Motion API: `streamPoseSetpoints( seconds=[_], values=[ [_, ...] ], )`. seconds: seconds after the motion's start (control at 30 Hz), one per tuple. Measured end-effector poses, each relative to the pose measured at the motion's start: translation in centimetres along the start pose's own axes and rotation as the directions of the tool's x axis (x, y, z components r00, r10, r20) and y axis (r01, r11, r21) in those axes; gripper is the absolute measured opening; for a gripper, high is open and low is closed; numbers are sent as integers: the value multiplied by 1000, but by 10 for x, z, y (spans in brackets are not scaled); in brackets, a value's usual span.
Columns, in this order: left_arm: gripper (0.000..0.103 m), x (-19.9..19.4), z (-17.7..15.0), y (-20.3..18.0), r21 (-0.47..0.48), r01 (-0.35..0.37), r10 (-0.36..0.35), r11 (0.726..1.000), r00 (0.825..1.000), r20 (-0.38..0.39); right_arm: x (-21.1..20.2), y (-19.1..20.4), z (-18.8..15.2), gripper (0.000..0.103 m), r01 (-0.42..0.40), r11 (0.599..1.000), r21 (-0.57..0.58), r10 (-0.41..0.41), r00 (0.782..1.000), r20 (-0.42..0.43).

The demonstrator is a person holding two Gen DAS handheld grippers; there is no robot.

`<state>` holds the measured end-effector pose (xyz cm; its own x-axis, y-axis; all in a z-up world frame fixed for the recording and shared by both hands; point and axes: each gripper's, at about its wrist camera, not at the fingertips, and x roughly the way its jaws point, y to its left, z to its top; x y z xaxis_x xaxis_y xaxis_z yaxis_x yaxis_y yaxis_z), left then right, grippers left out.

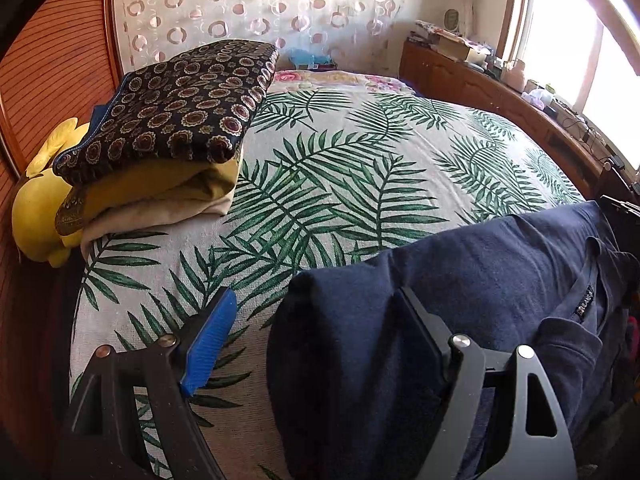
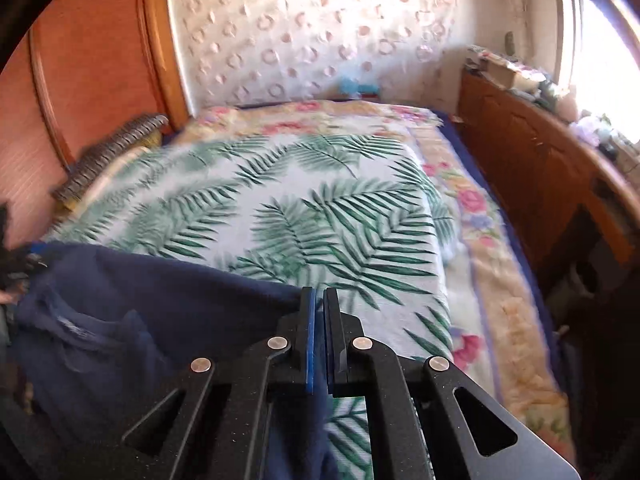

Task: Fold small clothes
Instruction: 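Lift the hem with both grippers and carry it over toward the collar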

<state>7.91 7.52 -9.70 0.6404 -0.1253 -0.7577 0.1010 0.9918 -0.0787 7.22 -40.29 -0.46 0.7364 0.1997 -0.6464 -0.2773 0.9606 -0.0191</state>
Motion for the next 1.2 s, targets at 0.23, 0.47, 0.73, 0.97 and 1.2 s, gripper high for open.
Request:
streamPoseSetpoints(
  seconds=[0.23,0.47,0.73,0.97,1.2],
  values=[
    [81,2,1,2,1,-1,1,1000,1000,0,-3,5,0,42,-47,999,-26,47,999,-1],
    [81,1,1,2,4,-1,1,1000,1000,-2,12,6,-1,65,-89,994,-63,86,995,-49],
    [81,2,2,1,7,-1,1,1000,1000,-4,36,-6,-4,66,-147,989,-13,144,983,-118],
    [45,-1,3,-5,29,79,-78,996,997,-18,35,6,-7,50,-200,974,-108,184,973,-142],
    [14,-27,0,-12,33,212,-212,977,977,15,4,14,-11,15,-279,954,-111,268,958,-104]
  ],
)
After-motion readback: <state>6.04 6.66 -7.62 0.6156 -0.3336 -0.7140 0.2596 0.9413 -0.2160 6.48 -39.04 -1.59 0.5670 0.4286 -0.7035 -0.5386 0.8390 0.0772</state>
